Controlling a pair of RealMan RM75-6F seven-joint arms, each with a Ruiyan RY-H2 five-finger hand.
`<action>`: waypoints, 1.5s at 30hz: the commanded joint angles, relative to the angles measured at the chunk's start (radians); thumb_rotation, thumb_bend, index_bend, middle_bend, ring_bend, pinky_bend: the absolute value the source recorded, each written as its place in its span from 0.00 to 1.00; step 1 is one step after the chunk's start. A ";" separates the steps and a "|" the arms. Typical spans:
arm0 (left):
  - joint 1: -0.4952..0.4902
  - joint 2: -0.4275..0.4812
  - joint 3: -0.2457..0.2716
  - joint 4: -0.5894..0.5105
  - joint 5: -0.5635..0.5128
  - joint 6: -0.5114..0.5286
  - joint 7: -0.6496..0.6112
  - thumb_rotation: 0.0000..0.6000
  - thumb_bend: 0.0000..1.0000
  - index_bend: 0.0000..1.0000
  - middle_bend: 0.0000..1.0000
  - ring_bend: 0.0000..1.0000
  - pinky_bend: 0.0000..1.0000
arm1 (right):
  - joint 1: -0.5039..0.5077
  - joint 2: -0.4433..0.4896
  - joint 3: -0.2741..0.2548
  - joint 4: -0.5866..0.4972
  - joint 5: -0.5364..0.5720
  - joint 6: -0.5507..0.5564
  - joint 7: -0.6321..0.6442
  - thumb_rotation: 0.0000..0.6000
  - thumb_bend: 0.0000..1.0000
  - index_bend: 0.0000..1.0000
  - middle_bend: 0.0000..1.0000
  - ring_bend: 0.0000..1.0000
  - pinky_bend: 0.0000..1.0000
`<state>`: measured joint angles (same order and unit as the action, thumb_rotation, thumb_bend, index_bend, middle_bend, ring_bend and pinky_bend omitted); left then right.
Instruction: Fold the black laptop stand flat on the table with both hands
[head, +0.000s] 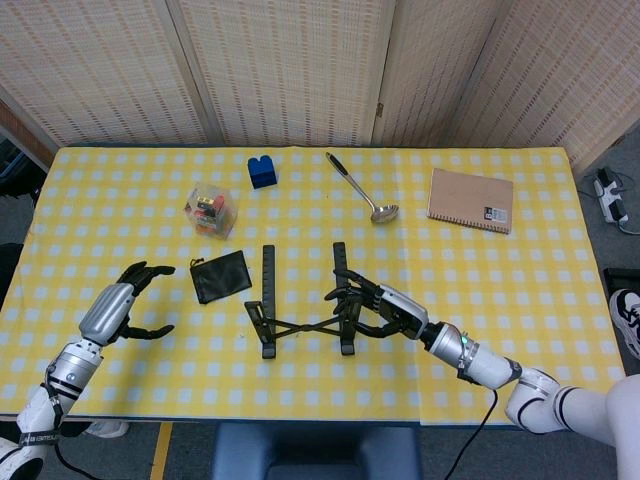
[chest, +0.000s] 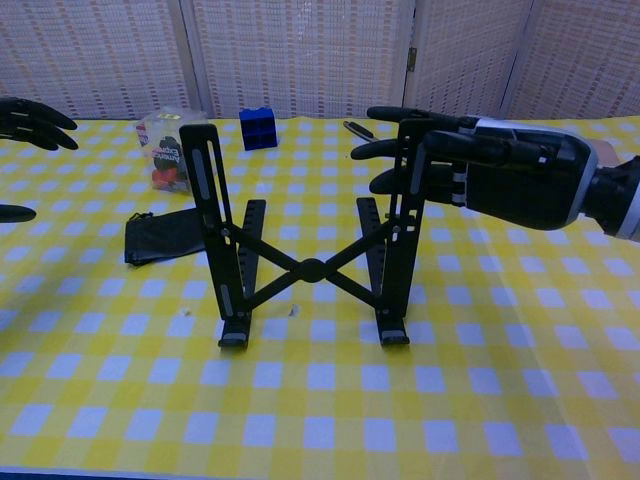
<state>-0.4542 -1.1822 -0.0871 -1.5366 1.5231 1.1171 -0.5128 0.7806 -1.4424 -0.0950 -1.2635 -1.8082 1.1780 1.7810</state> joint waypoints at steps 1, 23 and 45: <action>-0.022 0.003 0.021 -0.011 0.035 -0.025 -0.083 1.00 0.21 0.20 0.24 0.18 0.10 | -0.019 0.032 -0.026 -0.049 0.000 0.022 -0.041 0.84 0.38 0.03 0.25 0.30 0.08; -0.050 -0.022 0.051 0.023 0.034 -0.021 -0.169 1.00 0.21 0.20 0.24 0.19 0.11 | 0.004 0.007 -0.079 -0.058 0.047 -0.051 0.024 0.84 0.39 0.03 0.25 0.30 0.08; -0.018 -0.009 0.050 0.062 0.007 0.026 -0.207 1.00 0.21 0.20 0.26 0.20 0.11 | 0.018 -0.030 -0.138 -0.053 0.083 -0.088 0.405 0.84 0.39 0.03 0.25 0.30 0.08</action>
<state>-0.4726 -1.1911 -0.0368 -1.4750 1.5306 1.1432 -0.7195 0.7981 -1.4708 -0.2308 -1.3127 -1.7320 1.0962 2.1724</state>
